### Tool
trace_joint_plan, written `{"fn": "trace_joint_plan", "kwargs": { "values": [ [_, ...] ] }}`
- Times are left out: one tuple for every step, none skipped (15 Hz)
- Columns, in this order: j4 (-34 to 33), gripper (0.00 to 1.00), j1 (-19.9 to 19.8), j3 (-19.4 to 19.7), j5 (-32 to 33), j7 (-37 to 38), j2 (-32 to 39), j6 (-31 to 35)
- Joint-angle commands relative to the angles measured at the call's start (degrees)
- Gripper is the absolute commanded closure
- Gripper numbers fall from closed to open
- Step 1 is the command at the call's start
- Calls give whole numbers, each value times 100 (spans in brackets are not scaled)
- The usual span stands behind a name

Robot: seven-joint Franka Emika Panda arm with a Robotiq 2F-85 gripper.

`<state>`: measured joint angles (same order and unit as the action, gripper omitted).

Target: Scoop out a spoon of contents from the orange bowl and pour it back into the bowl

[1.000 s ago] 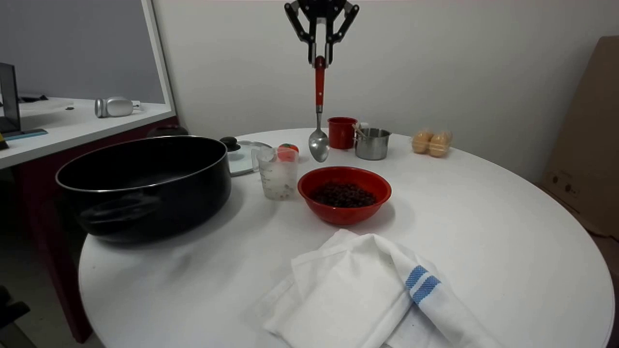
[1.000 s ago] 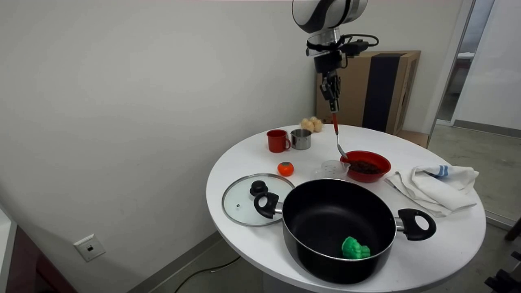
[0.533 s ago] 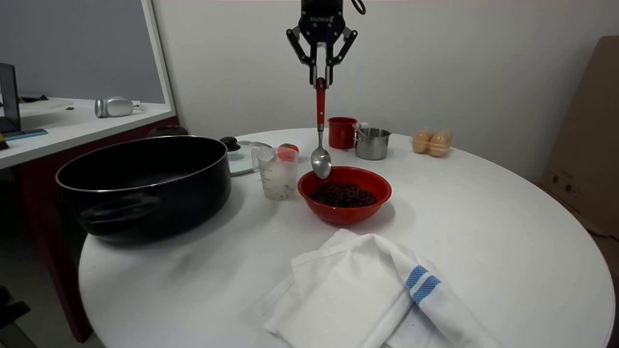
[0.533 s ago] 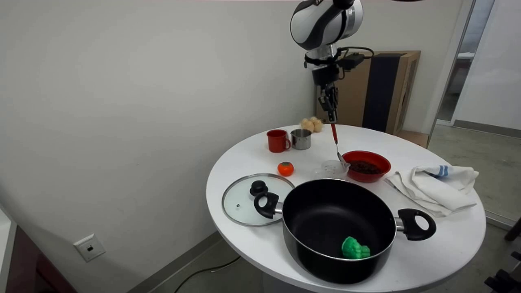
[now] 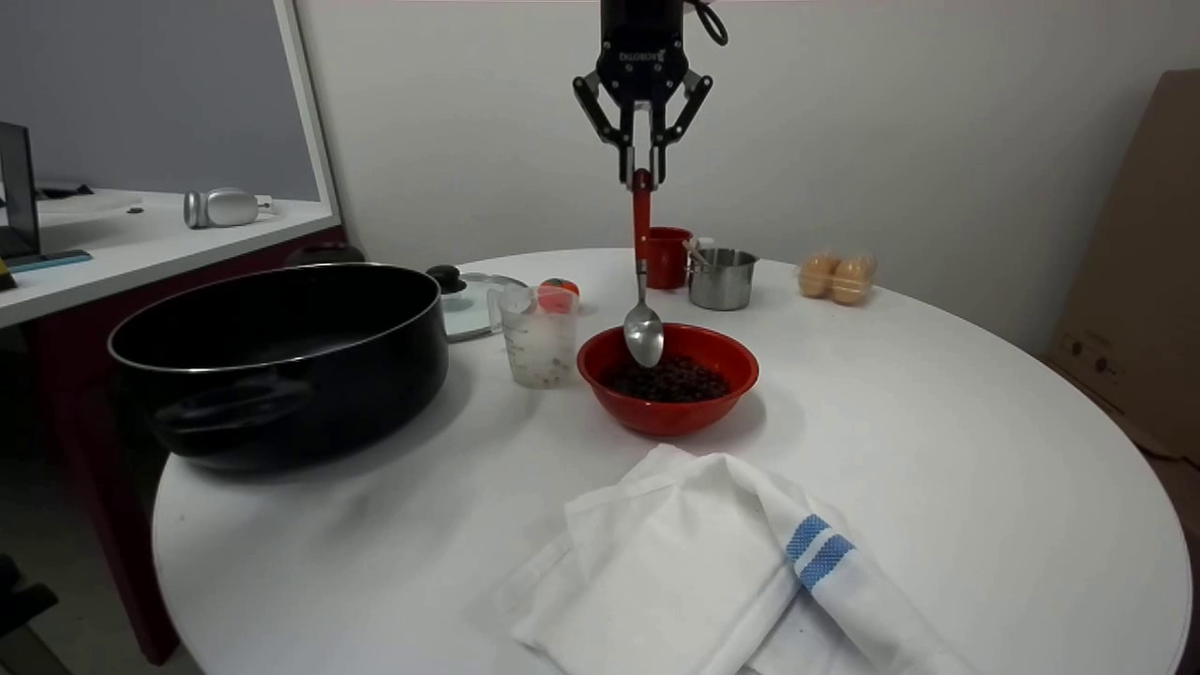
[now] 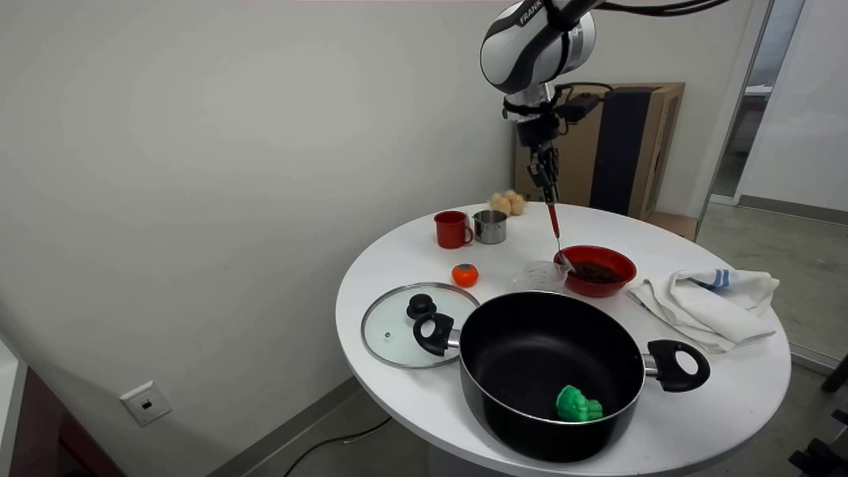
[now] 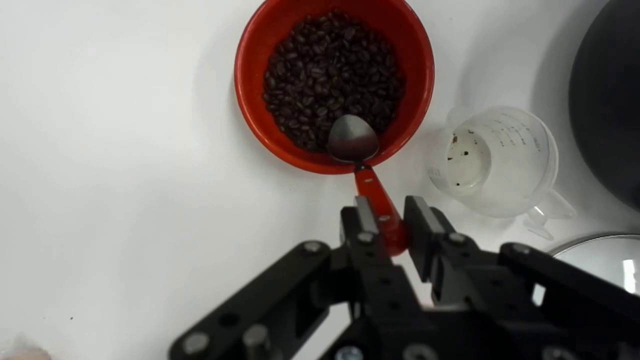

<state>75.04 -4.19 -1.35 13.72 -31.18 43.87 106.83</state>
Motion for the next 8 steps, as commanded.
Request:
{"fn": "trace_joint_plan", "kwargs": {
  "values": [
    [-76, 95, -43, 70, 94, -16, 138, 174],
    [-62, 95, -62, 77, 85, -13, 161, 231],
    [-52, 95, -77, 87, 83, -12, 186, 282],
    [-43, 95, -90, 92, 83, -27, 210, 315],
    [-38, 95, -99, 99, 85, -36, 236, 327],
    [-35, 95, -103, 108, 91, -34, 255, 315],
    [-37, 95, -95, 130, 121, -38, 285, 258],
    [-27, 95, -79, 159, 173, -36, 308, 212]
  ]
}}
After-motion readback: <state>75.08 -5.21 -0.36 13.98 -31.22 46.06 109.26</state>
